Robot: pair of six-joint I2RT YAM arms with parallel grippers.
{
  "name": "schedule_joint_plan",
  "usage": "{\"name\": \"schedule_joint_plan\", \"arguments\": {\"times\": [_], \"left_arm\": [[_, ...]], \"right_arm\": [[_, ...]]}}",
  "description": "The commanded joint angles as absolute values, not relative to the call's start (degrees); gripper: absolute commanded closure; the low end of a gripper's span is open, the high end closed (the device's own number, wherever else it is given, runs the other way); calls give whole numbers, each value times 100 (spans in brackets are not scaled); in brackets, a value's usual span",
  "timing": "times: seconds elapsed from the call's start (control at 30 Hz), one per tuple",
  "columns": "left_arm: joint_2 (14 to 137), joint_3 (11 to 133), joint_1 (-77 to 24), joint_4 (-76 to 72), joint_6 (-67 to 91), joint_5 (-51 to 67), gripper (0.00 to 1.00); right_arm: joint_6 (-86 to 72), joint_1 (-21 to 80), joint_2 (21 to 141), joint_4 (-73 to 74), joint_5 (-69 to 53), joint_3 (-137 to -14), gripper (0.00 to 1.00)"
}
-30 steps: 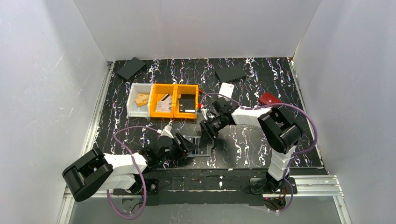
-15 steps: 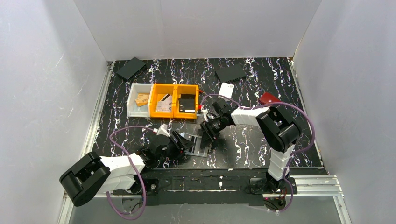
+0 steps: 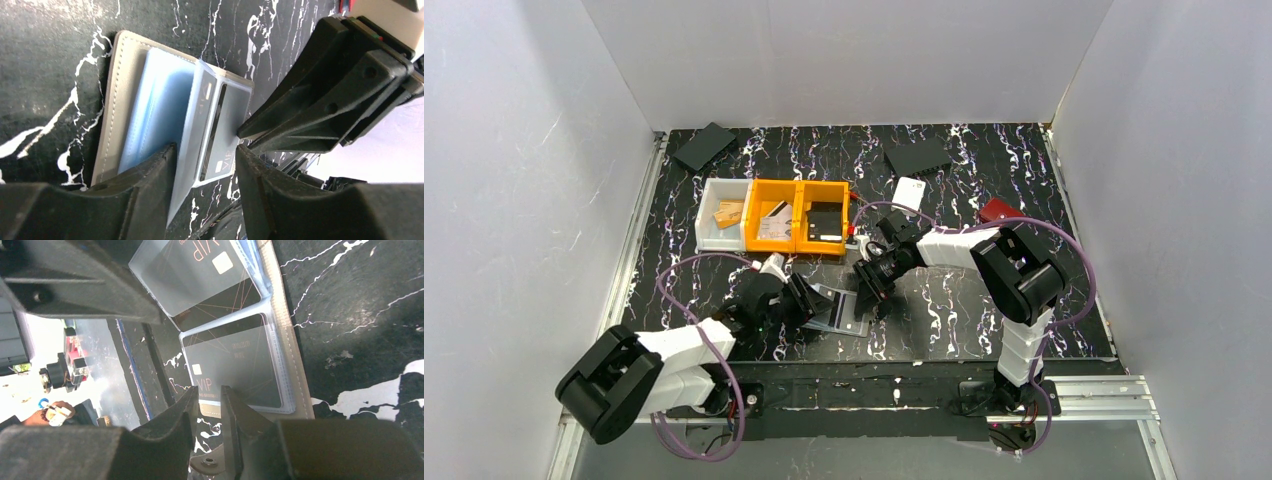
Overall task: Take the credit cards out of the card holder
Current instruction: Remove the credit card from the card holder.
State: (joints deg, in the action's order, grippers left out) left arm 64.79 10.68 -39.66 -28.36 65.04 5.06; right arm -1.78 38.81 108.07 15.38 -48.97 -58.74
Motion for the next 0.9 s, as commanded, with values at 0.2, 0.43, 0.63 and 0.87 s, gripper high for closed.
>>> {"name": "schedule_joint_plan", "arguments": {"times": [0.2, 0.43, 0.63, 0.87], "left_arm": [[6989, 1435, -3477, -2238, 5755, 1159, 79], [6641, 1287, -3414, -2248, 5709, 1288, 85], [6428, 1261, -3410, -2250, 5745, 1462, 86], [6124, 1125, -3412, -2689, 5955, 1615, 100]], "right_arm": [[187, 3886, 11011, 1799, -4164, -5923, 68], [483, 3891, 10792, 1865, -4393, -5898, 65], [724, 3887, 10716, 1991, -4606, -5957, 64], [1443, 3619, 10341, 2367, -5866, -6000, 60]]}}
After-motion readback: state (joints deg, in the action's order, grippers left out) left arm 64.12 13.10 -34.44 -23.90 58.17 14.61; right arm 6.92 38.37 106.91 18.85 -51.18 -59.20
